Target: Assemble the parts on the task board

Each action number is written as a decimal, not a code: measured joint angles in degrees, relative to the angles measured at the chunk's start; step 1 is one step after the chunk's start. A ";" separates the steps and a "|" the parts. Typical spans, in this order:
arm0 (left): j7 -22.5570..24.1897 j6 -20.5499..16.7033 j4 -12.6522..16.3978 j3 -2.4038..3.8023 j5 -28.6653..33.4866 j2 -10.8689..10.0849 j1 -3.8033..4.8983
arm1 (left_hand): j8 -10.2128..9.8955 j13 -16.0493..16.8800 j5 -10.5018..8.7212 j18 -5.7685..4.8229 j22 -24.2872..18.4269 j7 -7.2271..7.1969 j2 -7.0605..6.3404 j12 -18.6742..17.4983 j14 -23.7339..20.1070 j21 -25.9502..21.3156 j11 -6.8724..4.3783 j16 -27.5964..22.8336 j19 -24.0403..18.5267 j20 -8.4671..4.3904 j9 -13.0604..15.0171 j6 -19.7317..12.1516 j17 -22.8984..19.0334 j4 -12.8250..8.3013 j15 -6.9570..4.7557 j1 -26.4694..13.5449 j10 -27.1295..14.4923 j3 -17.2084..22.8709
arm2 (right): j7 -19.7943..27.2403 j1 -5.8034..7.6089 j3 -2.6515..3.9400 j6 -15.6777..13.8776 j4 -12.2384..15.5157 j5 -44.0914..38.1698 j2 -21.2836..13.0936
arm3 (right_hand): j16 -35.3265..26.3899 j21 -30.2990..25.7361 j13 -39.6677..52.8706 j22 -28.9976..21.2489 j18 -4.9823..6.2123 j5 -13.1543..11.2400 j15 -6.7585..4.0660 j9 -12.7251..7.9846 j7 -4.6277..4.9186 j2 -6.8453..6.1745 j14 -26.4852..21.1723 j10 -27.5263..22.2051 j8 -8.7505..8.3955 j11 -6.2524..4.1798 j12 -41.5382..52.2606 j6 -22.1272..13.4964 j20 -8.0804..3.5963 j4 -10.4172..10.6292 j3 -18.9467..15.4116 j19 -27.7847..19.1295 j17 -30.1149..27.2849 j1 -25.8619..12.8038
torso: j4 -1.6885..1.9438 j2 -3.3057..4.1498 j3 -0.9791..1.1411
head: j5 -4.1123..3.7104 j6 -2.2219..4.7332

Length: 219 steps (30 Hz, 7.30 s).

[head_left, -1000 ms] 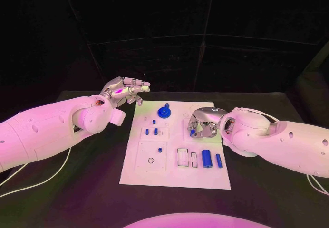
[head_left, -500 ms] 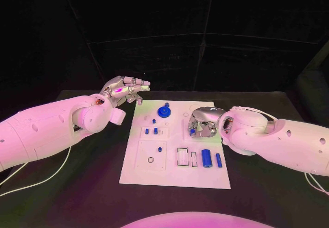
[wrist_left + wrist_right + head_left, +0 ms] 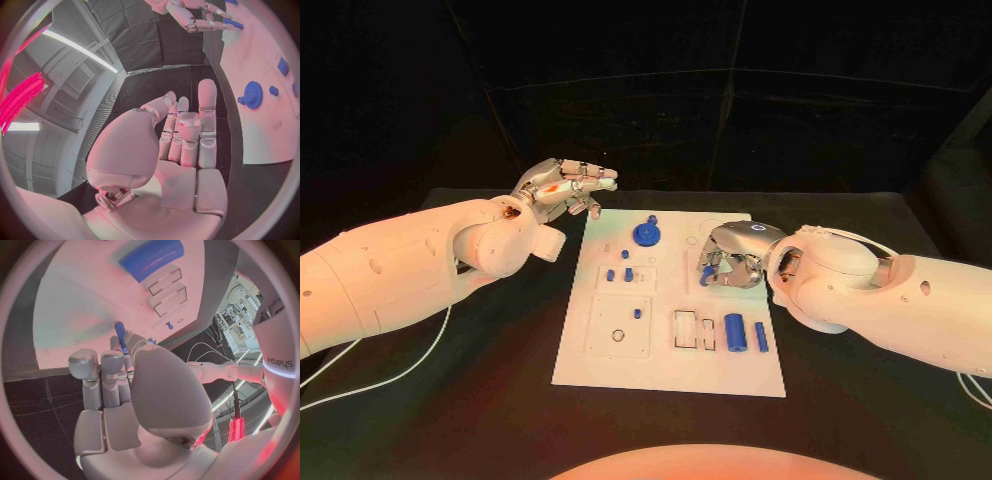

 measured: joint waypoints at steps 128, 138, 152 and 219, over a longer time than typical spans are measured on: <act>-0.50 0.61 -1.41 0.01 -0.02 1.93 0.00 | 0.00 -0.07 0.00 0.00 0.00 0.00 0.22 0.00 0.00 0.00 -0.21 0.22 0.00 0.00 -0.05 -0.42 -0.04 0.00 0.00 -0.22 -0.23 0.00 | 7.52 -4.28 -0.30 5.13 -3.94 -2.95 18.79 | 0.95 -1.62 0.44 -3.51 0.01 1.74 0.79 -0.20 0.86 -3.40 -0.63 -3.80 -2.39 0.73 -1.37 -10.03 0.59 -4.86 -2.78 -2.28 -0.07 -10.97 | -0.04 0.02 -0.04 | 6.10 -2.77; -0.55 0.63 -1.38 0.01 -0.02 1.93 0.00 | 0.00 -0.07 0.00 0.00 0.00 0.00 0.21 0.24 0.00 0.00 -0.01 0.22 0.00 0.00 -0.11 -0.42 -0.11 0.00 0.00 -0.21 -0.43 0.00 | 7.52 -4.33 -0.30 5.13 -3.76 -2.85 18.81 | 0.95 -1.62 0.28 -3.67 0.01 1.74 0.80 -0.21 0.86 -3.41 -0.63 -3.81 -2.39 0.73 -1.37 -10.03 0.60 -4.95 -3.17 -2.28 -0.24 -10.97 | -0.05 0.03 -0.05 | 6.11 -2.77; -0.62 0.66 -1.36 0.01 -0.02 1.86 0.00 | 0.00 -0.06 0.00 -0.01 0.00 0.00 0.21 0.24 0.00 0.00 -0.01 0.22 0.00 0.00 -0.11 -0.42 -0.11 0.00 0.00 -0.21 -0.43 0.00 | 6.91 -4.34 -0.30 6.06 -4.04 -2.88 18.61 | 0.72 -1.62 0.04 -4.50 0.02 1.74 0.80 -0.22 0.66 -3.08 -0.63 -5.17 -2.39 1.04 -1.37 -10.64 0.60 -5.42 -3.64 -2.28 -1.10 -10.64 | -0.05 0.01 -0.08 | 6.25 -2.91; -1.27 0.72 -0.51 -0.17 -0.03 0.21 -0.05 | 0.21 -0.09 0.00 -0.01 0.00 0.00 0.21 0.24 0.00 0.00 -0.02 0.22 0.00 0.00 -0.08 -0.42 -0.21 0.00 0.00 -0.21 -0.43 0.00 | -11.41 -0.37 -0.16 -7.28 10.09 16.72 -11.40 | 22.28 6.16 61.71 10.87 -1.80 14.68 -2.06 3.20 -2.73 -2.53 0.80 10.42 11.86 -3.09 61.44 -3.15 -2.07 4.72 -18.68 4.51 33.59 -20.62 | -1.97 -0.89 -0.33 | -2.54 -0.59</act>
